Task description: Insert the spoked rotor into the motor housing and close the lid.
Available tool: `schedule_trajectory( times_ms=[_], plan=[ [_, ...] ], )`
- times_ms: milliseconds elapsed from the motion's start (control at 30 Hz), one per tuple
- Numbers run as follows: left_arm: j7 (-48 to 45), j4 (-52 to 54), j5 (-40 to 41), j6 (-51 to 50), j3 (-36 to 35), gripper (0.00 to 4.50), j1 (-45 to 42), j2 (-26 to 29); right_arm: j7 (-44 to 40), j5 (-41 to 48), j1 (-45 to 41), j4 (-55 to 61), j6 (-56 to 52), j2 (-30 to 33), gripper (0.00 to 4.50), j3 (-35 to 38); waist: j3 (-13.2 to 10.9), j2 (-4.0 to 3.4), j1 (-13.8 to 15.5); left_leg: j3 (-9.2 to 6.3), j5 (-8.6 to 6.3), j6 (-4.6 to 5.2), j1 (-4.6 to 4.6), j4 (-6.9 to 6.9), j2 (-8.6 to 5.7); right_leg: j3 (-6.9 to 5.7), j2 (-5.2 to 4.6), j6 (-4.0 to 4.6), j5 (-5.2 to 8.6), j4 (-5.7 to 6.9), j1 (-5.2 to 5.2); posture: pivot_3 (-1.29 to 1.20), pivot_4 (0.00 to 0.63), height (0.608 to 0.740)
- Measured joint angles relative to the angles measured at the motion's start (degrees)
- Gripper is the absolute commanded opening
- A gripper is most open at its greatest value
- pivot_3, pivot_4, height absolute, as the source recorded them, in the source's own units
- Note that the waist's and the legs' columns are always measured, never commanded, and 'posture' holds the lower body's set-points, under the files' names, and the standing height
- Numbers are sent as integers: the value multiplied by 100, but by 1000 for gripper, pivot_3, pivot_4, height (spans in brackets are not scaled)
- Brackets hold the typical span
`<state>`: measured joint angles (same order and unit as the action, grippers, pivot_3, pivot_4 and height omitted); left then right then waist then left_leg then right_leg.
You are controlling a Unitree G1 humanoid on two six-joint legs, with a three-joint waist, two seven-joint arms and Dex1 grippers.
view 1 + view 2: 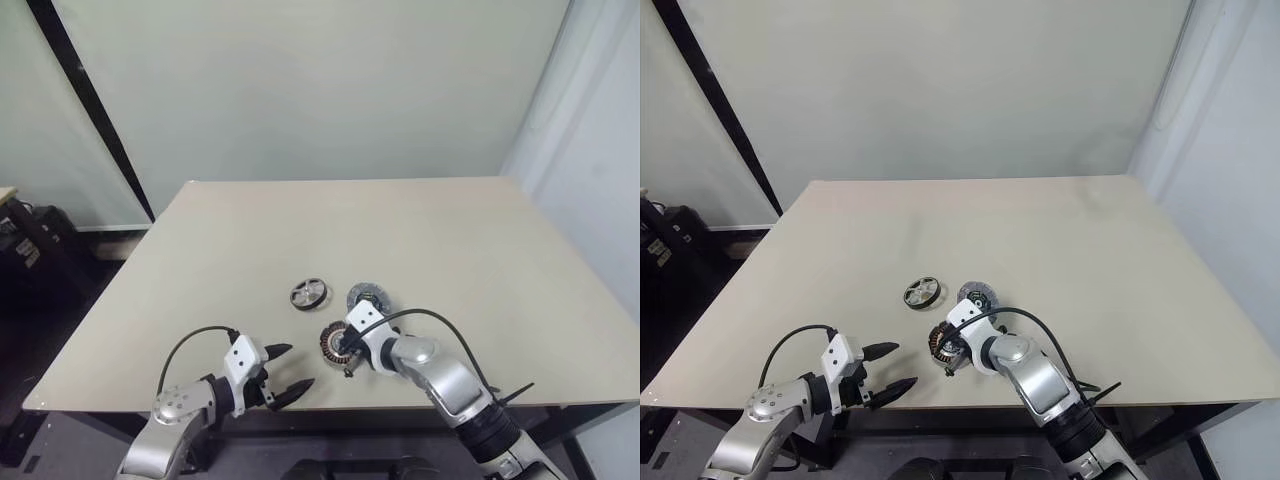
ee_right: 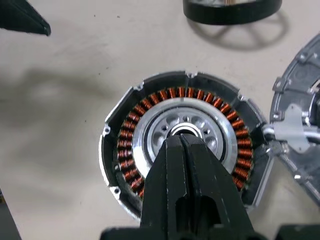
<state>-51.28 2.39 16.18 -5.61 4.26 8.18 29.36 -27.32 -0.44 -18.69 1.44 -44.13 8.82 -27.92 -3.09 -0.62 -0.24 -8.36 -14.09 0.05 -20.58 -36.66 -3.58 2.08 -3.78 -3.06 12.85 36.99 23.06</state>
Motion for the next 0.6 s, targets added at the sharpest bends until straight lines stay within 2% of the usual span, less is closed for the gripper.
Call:
schedule_trajectory(
  times_ms=[600],
  plan=[
    [37, 0, -7, 13, 15, 4500, 19, -24, 153, -346, -143, -312, 160, -111, 23, -244, 0, -1, -50, -1, 4, -6, 1, -1, 6, -1, 6, 8, -5, 2, 1, 0, 0, 740]
  ],
)
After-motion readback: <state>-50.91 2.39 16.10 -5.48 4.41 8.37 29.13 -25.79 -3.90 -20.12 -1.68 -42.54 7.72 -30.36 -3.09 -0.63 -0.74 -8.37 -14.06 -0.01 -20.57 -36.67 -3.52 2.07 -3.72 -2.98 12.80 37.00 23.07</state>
